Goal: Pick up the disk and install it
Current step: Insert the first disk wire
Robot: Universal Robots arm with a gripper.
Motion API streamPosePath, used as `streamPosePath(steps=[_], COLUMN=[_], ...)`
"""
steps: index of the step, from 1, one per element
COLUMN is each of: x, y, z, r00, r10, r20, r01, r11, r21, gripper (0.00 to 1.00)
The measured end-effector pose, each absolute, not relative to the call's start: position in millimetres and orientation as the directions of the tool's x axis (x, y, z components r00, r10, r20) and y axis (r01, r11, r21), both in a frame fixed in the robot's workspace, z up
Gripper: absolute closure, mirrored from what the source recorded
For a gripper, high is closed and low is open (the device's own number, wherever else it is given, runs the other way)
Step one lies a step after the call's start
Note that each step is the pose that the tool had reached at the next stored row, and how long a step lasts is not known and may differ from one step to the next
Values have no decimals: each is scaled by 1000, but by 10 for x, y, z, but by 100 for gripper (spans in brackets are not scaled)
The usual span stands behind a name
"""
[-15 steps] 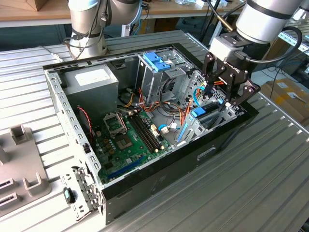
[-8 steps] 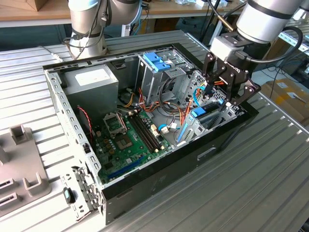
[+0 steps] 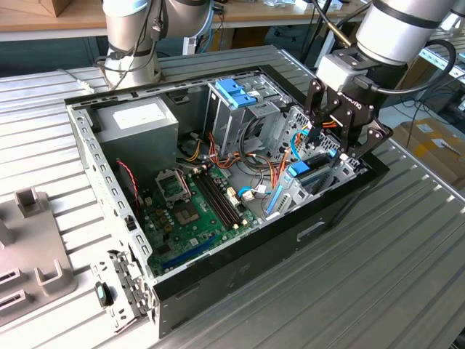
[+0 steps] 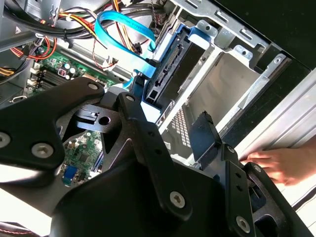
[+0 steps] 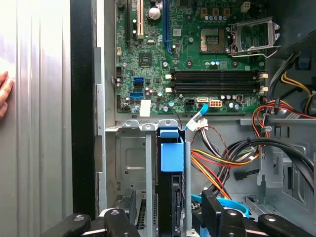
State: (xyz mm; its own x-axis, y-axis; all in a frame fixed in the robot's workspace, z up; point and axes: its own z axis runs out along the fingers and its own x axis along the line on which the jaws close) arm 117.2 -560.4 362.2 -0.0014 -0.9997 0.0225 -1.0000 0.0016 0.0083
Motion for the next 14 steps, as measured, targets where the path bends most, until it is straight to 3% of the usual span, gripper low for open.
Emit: streamPosePath(steps=[14], x=[1172], y=[-5555], z=[3791], r00=[-1], r10=[-1000], r20=[23], r01=[-1000], r11=[2], r21=[8], gripper=[36])
